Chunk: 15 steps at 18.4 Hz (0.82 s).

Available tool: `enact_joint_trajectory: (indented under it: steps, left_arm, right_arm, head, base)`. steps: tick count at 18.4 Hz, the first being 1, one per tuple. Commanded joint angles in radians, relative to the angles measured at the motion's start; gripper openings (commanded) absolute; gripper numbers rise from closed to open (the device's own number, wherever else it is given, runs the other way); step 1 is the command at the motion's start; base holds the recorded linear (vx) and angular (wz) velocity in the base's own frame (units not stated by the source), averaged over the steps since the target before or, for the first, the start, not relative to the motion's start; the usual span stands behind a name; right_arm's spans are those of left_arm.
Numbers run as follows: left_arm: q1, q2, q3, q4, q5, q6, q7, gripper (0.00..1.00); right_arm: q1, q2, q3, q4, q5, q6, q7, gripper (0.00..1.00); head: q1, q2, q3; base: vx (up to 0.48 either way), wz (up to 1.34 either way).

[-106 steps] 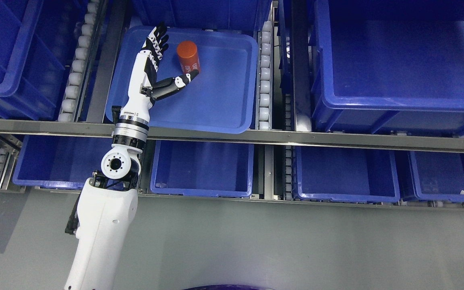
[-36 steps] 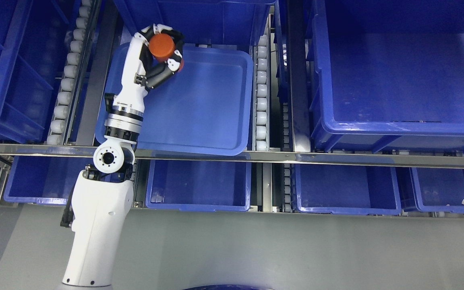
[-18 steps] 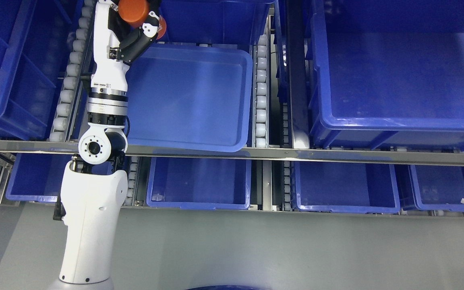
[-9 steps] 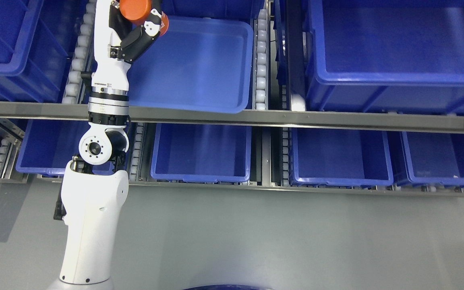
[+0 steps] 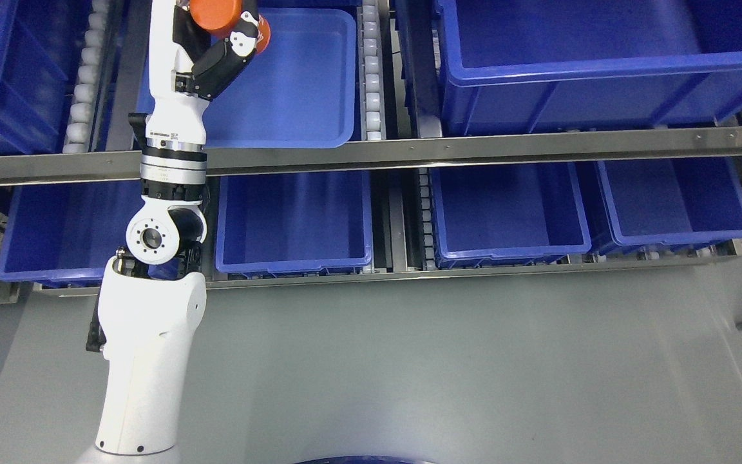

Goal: Grab orange capacitor from left shelf to right desk
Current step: 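Hold the capacitor in the left hand while turning toward the steel table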

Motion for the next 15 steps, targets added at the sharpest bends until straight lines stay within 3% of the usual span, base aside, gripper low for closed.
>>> enact_joint_trajectory:
  steps: [1,15]
  left_arm:
    - [-0.001,0.017,-0.003,-0.005,0.0,0.001,0.001,0.02]
    - [-0.012,0.017,-0.006,-0.005,0.015,0.0,0.001,0.02]
  right_arm:
    - [0.034,-0.017,-0.012,-0.023,0.0,-0.004,0.002,1.0]
    - [0.034,-0.017,-0.012,-0.023,0.0,-0.004,0.002,1.0]
  head:
    - [0.0,0.0,0.0]
    - [0.0,0.0,0.0]
  base:
    - [-0.028,-0.29]
    - [-0.034,-0.78]
